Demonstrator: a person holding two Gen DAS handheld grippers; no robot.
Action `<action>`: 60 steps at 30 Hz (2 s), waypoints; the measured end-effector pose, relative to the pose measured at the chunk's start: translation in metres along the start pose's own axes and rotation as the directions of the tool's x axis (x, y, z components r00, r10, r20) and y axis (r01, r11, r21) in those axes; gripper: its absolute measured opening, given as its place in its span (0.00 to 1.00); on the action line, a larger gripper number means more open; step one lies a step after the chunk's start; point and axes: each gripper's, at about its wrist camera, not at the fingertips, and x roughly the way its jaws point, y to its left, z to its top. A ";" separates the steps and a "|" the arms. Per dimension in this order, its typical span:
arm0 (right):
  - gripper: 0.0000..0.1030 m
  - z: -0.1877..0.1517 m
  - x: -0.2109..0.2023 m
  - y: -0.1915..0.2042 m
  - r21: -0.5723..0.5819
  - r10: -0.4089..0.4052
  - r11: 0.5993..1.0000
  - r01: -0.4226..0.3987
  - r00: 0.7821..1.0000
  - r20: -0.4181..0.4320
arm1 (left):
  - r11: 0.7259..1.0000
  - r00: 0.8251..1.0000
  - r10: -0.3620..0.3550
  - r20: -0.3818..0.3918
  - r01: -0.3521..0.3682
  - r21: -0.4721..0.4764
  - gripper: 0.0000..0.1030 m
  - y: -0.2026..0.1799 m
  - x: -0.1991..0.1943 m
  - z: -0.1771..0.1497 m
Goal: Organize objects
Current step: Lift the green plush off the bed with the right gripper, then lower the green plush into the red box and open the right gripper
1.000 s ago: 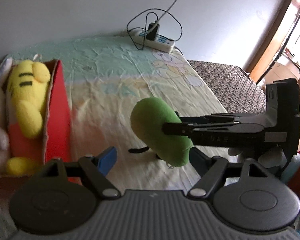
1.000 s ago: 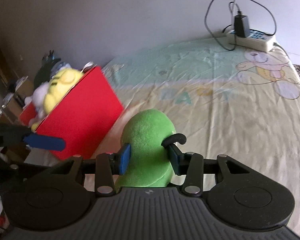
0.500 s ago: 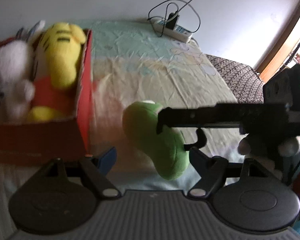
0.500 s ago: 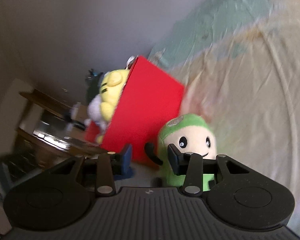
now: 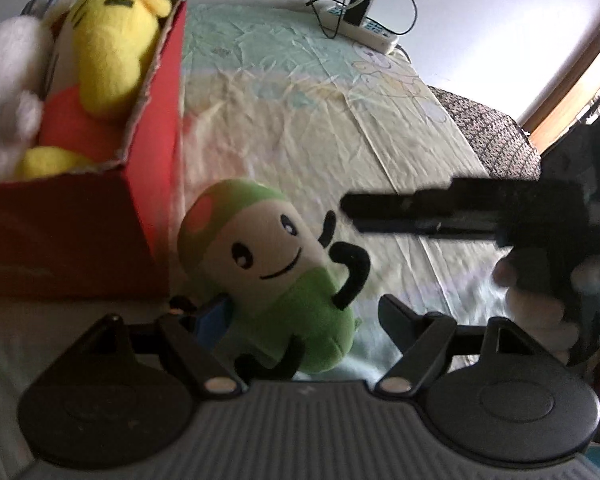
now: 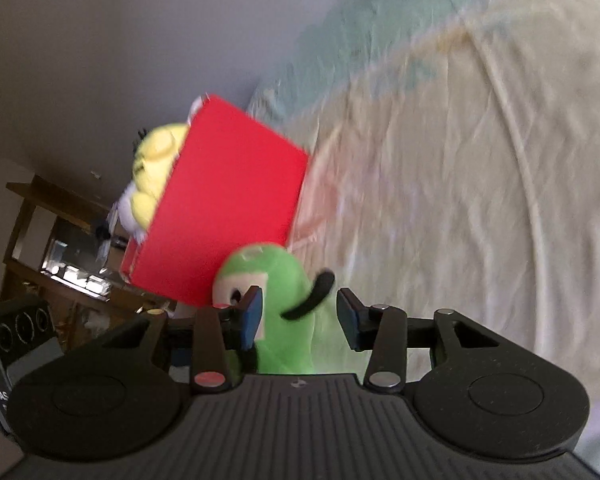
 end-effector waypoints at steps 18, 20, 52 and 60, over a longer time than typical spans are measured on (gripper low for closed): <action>0.45 -0.016 0.002 0.014 0.032 0.125 0.992 -0.123 0.989 -0.076 | 0.997 0.999 0.034 -0.007 -0.034 -0.067 0.81 0.017 0.012 -0.001; 0.45 -0.019 -0.011 0.018 0.012 0.123 0.992 -0.122 0.991 -0.062 | 0.998 1.000 0.016 -0.001 -0.016 -0.054 0.80 0.011 0.008 -0.003; 0.45 0.013 0.099 0.230 -0.342 0.297 0.918 -0.200 0.920 0.258 | 0.978 0.889 -0.095 0.448 0.000 0.207 0.80 0.103 -0.193 0.040; 0.45 0.020 0.176 0.239 -0.303 0.180 0.948 -0.101 0.952 0.246 | 0.988 0.906 -0.049 0.420 -0.017 0.151 0.80 0.191 -0.191 0.053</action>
